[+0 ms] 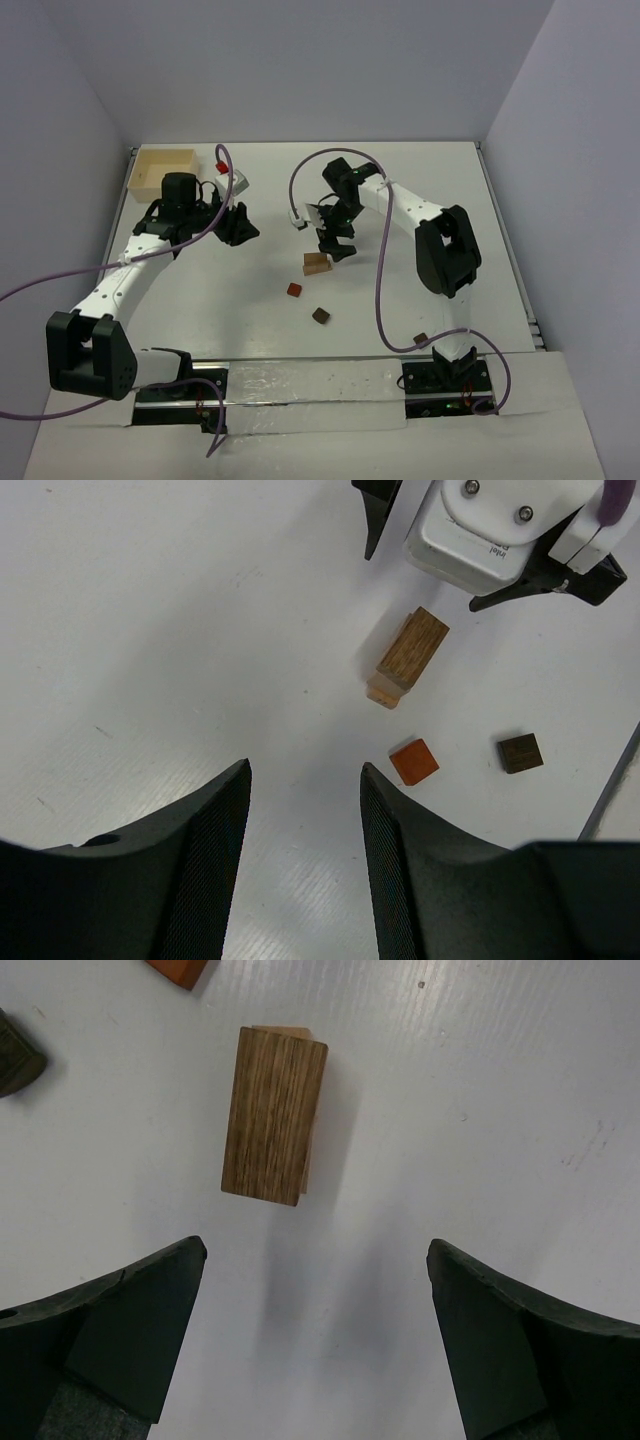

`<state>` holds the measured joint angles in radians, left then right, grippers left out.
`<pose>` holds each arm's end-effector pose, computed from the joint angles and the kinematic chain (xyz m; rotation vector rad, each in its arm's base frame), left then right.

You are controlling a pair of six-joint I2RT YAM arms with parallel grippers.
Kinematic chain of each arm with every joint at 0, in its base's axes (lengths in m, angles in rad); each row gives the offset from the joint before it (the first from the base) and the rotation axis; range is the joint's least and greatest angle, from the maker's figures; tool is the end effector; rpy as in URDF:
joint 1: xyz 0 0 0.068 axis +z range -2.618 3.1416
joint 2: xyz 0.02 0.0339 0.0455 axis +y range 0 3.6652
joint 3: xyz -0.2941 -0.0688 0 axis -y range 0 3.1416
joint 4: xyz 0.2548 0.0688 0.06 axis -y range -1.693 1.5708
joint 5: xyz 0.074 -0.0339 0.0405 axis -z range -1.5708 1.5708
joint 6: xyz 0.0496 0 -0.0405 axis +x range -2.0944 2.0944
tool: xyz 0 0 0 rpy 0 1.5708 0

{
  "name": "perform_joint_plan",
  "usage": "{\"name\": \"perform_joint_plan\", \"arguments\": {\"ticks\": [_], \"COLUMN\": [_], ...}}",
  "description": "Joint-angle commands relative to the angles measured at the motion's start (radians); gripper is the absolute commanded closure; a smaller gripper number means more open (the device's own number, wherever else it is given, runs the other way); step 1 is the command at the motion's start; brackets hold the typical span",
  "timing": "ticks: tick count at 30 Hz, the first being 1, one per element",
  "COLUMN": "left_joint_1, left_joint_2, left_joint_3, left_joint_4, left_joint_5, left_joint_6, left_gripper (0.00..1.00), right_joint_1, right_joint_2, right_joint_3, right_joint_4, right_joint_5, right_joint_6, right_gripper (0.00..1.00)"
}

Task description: Build the wood block tower

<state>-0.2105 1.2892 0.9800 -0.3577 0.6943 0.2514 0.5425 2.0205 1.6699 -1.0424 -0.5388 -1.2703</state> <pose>0.2744 -0.0911 0.3063 0.8491 1.9817 -0.7470 0.3537 0.2430 0.2325 -2.1839 1.6253 0.6159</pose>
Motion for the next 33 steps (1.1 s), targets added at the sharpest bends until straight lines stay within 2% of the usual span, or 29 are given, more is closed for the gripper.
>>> {"name": "perform_joint_plan", "arguments": {"ticks": [1, 13, 33], "left_joint_1": [0.011, 0.018, 0.023], "left_joint_2": [0.009, 0.009, 0.001], "left_joint_3": [0.048, 0.035, 0.025], "left_joint_4": [0.009, 0.023, 0.030], "left_joint_5": [0.042, 0.040, 0.036], "left_joint_6": [0.010, 0.006, 0.005], "left_gripper": [0.45, 0.45, 0.46], "right_joint_1": [0.017, 0.050, 0.096], "right_joint_2": [-0.010, -0.032, 0.003], "right_joint_3": [-0.007, -0.075, -0.096], "right_joint_4": [0.025, 0.071, 0.128], "right_joint_5": [0.000, 0.011, 0.028], "right_joint_6": [0.078, 0.119, 0.143], "right_gripper": [0.00, 0.00, 0.00]}}
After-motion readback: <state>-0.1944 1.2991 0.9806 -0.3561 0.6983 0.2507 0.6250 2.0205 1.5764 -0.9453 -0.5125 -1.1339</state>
